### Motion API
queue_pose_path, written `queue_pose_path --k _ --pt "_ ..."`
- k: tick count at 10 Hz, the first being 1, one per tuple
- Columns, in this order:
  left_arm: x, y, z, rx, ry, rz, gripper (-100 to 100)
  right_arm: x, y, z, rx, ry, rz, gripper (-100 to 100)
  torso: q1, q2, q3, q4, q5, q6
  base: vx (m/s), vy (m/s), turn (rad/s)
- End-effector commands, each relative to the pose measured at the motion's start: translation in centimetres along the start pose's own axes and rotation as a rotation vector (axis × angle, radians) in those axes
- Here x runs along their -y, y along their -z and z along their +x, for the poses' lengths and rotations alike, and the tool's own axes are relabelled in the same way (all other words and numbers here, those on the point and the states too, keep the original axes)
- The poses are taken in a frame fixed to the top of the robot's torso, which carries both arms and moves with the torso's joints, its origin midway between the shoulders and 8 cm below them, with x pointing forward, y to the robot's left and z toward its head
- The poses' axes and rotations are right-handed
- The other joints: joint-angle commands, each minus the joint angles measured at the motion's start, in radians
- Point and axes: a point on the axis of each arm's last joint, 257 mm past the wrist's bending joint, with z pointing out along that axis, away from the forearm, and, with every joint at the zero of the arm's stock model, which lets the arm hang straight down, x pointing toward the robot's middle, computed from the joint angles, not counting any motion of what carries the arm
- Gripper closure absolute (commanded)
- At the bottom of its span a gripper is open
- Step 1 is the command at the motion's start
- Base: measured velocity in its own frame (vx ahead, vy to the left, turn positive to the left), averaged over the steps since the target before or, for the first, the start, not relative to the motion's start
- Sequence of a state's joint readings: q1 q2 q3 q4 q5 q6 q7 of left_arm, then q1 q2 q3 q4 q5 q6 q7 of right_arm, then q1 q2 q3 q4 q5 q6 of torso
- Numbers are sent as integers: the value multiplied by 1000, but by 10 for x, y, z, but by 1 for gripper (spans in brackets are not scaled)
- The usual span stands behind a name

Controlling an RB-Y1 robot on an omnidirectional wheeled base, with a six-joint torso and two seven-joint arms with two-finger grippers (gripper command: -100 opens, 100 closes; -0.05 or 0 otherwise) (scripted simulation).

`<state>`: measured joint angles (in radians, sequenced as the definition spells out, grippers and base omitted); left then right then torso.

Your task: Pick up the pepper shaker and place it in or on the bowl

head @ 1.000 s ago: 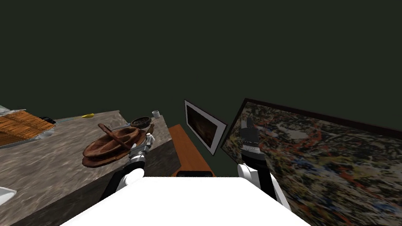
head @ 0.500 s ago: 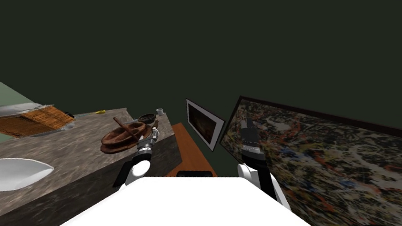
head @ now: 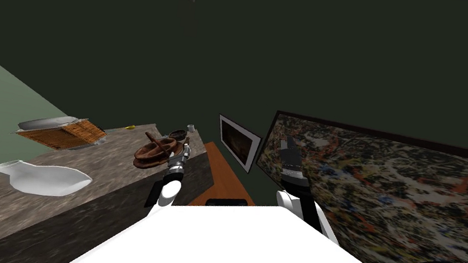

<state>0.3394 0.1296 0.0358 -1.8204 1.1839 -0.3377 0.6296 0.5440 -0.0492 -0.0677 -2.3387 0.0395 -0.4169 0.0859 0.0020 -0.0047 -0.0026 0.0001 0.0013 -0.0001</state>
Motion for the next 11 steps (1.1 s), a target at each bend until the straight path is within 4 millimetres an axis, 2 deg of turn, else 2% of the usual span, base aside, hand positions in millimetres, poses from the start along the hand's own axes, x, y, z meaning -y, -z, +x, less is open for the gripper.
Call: queue_pose_path --k 1,5,11 --pt "-11 -6 4 -10 7 -8 -100 0 0 0 0 0 0 0 0 0 0 0 0 0 -66 4 57" --pt "-17 -11 0 1 -4 -5 -100 0 0 0 0 0 0 0 2 -5 -3 -1 0 0 -10 23 38" --pt "-8 -15 -27 61 -56 24 -100 0 0 0 0 0 0 0 1 -10 -6 -2 0 0 59 16 3"
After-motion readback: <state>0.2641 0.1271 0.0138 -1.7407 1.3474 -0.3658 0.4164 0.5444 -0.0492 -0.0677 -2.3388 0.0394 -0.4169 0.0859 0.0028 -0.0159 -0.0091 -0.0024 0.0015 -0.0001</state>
